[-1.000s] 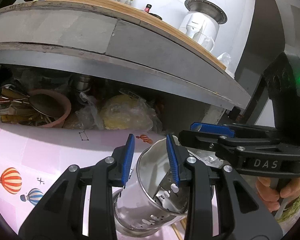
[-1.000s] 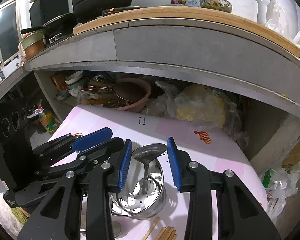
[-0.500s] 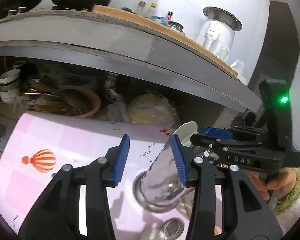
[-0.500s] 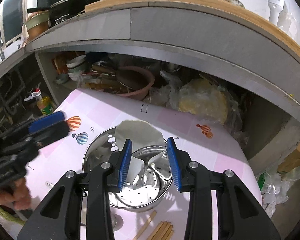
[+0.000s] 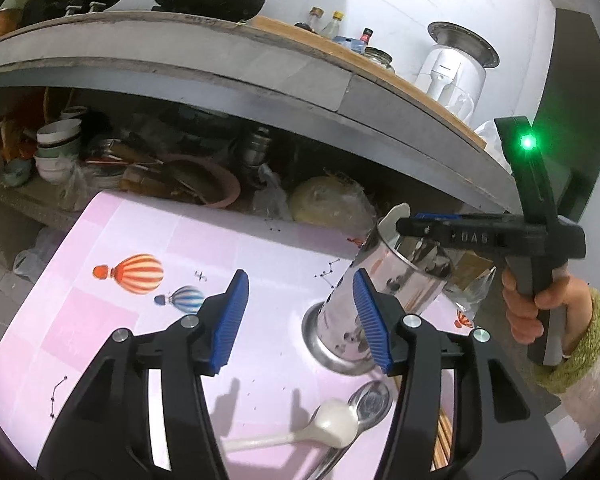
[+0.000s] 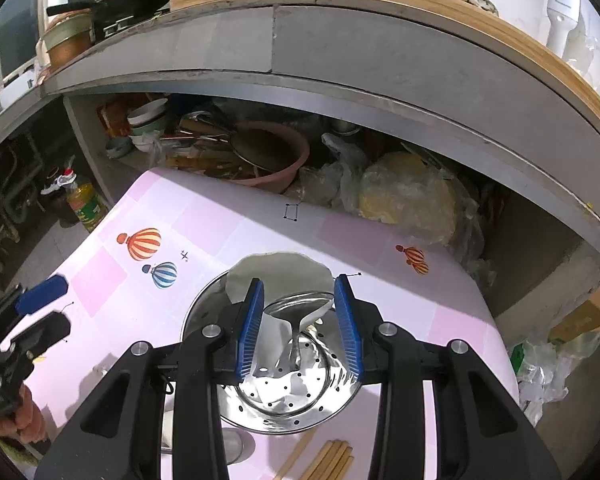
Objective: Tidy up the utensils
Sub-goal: 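Move both tools down toward the white ceramic spoon and metal spoon on the table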
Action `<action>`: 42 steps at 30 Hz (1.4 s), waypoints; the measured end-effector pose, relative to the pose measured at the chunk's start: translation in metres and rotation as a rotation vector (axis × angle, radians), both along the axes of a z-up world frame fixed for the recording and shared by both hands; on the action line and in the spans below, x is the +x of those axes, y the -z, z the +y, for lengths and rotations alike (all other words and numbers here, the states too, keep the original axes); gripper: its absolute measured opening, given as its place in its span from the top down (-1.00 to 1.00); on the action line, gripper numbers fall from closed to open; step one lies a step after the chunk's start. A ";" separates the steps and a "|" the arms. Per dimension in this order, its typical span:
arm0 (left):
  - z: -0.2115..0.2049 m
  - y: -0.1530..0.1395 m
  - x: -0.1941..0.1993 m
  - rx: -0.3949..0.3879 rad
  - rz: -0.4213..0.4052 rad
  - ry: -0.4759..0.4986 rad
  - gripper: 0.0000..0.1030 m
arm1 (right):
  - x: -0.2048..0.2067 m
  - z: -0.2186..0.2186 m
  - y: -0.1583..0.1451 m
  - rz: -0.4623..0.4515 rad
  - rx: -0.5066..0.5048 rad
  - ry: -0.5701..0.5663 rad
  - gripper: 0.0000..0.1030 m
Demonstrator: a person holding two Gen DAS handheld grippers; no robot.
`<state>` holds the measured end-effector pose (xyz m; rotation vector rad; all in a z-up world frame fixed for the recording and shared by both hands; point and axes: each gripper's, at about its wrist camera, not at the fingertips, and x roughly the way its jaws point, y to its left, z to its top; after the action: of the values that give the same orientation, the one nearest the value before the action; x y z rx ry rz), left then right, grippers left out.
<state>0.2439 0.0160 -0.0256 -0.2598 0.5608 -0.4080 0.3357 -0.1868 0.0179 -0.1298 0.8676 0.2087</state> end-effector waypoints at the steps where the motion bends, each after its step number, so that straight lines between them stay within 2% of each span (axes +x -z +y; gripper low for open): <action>1: 0.001 0.001 -0.002 0.002 0.004 -0.002 -0.02 | 0.000 -0.001 0.000 0.006 0.009 0.004 0.23; 5: 0.007 0.001 -0.010 0.002 0.009 -0.011 -0.05 | -0.001 -0.006 -0.007 0.004 0.026 0.027 0.09; 13: 0.015 -0.001 -0.027 0.023 0.004 -0.022 -0.09 | -0.022 -0.018 -0.032 -0.041 0.058 0.048 0.03; 20: 0.024 0.001 -0.040 0.048 0.014 -0.034 -0.16 | -0.083 -0.044 -0.062 -0.093 0.161 0.058 0.01; 24: 0.029 0.009 -0.044 0.075 0.039 -0.032 -0.17 | -0.125 -0.056 -0.060 -0.079 0.213 0.071 0.00; 28: 0.031 0.018 -0.046 0.113 0.060 -0.035 -0.20 | -0.164 -0.063 -0.037 -0.010 0.285 0.092 0.00; 33: 0.033 0.034 -0.046 0.154 0.101 -0.044 -0.24 | -0.194 -0.060 0.013 0.124 0.425 0.127 -0.01; 38: 0.034 0.051 -0.049 0.177 0.144 -0.050 -0.24 | -0.198 -0.041 0.067 0.259 0.506 0.175 -0.08; 42: 0.032 0.062 -0.055 0.198 0.165 -0.040 -0.26 | -0.189 -0.011 0.098 0.337 0.482 0.171 -0.08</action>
<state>0.1885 0.0475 -0.0874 -0.1144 0.7513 -0.2910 0.1469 -0.1977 -0.0796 0.4393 1.1331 0.2788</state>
